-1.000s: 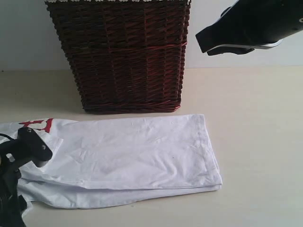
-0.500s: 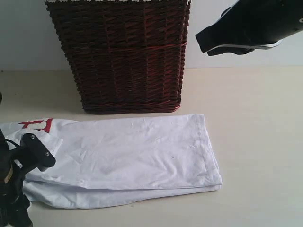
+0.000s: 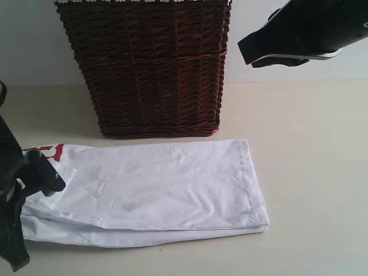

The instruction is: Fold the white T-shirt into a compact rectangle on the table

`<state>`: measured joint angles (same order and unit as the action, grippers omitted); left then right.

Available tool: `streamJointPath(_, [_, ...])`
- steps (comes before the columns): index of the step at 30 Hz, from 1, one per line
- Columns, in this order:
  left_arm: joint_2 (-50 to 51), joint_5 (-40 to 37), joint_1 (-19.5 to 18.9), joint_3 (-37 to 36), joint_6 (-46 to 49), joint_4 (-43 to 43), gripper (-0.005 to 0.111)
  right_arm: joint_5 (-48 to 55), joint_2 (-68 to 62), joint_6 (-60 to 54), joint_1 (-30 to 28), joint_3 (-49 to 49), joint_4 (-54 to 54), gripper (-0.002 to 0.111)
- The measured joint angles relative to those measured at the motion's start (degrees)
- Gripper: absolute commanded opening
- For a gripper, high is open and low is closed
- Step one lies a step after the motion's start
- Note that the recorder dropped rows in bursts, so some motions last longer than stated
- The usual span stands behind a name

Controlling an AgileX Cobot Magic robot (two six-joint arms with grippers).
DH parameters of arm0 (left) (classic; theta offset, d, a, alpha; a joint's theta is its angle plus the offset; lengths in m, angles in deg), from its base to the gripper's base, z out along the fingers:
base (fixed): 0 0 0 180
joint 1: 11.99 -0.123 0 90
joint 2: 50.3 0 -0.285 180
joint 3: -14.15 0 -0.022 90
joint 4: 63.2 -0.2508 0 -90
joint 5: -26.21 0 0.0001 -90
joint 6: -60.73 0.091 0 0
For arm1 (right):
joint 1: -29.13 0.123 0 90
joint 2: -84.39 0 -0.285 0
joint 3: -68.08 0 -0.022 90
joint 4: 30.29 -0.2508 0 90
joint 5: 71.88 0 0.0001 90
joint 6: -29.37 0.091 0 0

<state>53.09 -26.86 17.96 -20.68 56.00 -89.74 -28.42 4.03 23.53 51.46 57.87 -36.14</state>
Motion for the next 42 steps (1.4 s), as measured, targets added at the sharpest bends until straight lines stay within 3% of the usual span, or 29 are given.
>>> streamJointPath(8, [-5.6, -8.4, 1.2, 8.1, 14.4, 4.0, 0.001, 0.0, 0.0, 0.0, 0.0, 0.0, 0.0, 0.008])
streamJointPath(16, [-8.2, -0.5, 1.7, 11.5, 16.2, 1.9, 0.047, 0.0, 0.0, 0.0, 0.0, 0.0, 0.0, 0.008])
streamJointPath(18, [-8.1, 1.6, 1.7, 11.5, 15.6, 1.8, 0.053, 0.0, 0.0, 0.0, 0.0, 0.0, 0.0, 0.008])
streamJointPath(22, [-7.7, 1.3, 1.7, 11.5, 13.7, 3.1, 0.054, 0.0, 0.0, 0.0, 0.0, 0.0, 0.0, 0.008])
streamJointPath(27, [-10.3, -4.6, 2.5, 10.9, 11.3, 12.1, 0.054, 0.0, 0.0, 0.0, 0.0, 0.0, 0.0, 0.008])
streamJointPath(33, [-16.8, -6.1, 9.5, 3.2, 9.3, 14.2, 0.056, 0.0, 0.0, 0.0, 0.0, 0.0, 0.0, 0.008])
streamJointPath(37, [-15.3, -5.0, 10.9, -4.8, 6.2, 7.5, 0.061, 0.0, 0.0, 0.0, 0.0, 0.0, 0.0, 0.008])
streamJointPath(42, [-11.1, 0.5, 10.9, -9.5, -9.3, -10.4, 0.063, 0.0, 0.0, 0.0, 0.0, 0.0, 0.0, 0.008])
